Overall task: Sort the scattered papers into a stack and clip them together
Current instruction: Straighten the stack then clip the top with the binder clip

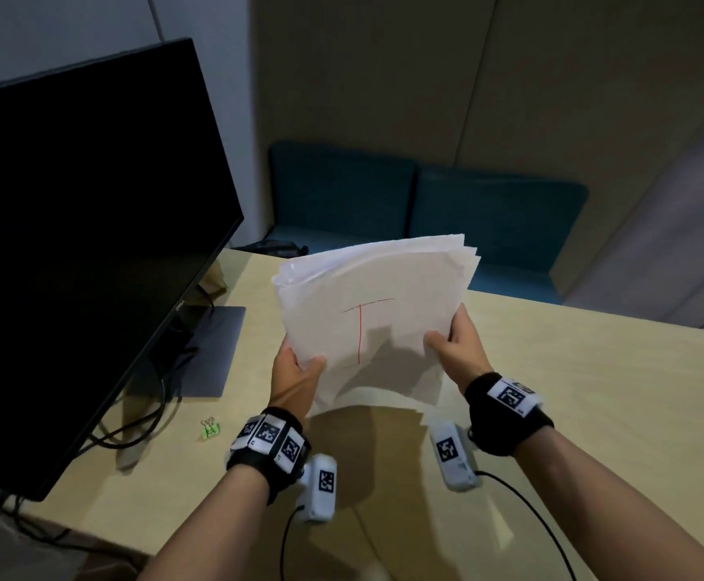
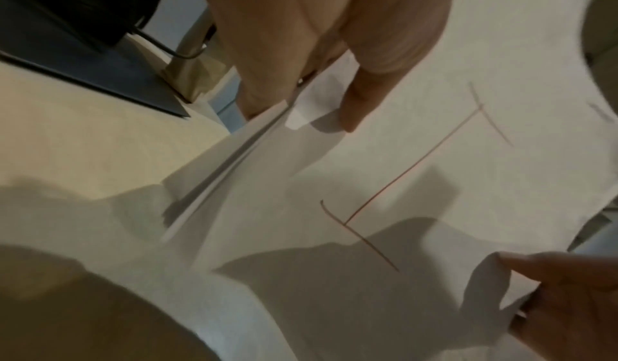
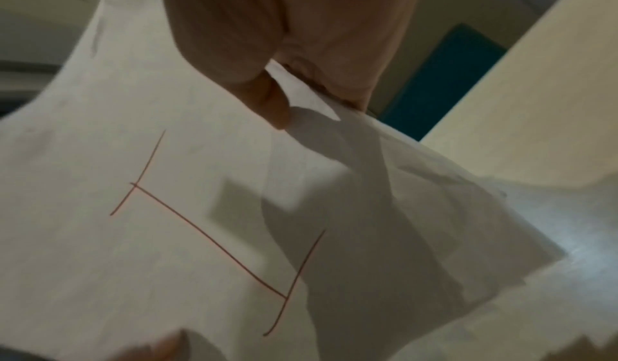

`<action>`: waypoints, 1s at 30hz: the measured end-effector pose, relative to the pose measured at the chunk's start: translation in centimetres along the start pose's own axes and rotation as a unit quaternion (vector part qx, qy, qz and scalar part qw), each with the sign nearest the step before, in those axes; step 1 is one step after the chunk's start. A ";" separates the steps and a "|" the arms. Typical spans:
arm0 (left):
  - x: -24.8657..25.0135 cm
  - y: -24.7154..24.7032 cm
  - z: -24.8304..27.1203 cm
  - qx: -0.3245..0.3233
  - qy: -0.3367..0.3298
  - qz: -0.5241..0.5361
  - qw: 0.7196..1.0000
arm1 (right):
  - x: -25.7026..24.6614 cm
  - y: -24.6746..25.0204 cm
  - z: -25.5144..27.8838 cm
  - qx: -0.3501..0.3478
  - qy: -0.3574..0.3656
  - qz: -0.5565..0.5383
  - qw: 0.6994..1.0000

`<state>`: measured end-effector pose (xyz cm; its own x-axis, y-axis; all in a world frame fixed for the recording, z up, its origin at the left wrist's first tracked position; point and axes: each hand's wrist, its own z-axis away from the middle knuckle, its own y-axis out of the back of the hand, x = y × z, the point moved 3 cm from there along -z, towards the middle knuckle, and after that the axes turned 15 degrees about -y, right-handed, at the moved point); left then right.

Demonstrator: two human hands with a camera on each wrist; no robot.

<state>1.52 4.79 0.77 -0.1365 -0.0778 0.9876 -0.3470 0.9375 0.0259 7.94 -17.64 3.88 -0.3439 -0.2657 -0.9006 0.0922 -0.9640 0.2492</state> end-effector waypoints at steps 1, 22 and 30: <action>-0.1 -0.2 0.2 0.009 -0.007 0.009 1.000 | 0.1 0.3 0.5 -0.004 0.000 0.004 1.000; -2.7 -2.6 3.8 0.059 0.057 -0.029 0.996 | 6.2 -2.1 2.6 0.088 -0.041 -0.080 0.992; -2.1 -3.1 4.5 0.082 0.028 -0.099 0.991 | 7.2 -2.0 1.5 0.121 -0.036 -0.056 0.990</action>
<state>-1.28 0.56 -2.12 -0.0013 -0.2317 0.9728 -0.5094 0.8373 0.1987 3.88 -17.65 -2.53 -0.4056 -0.1480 -0.9020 -0.1742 -0.9562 0.2352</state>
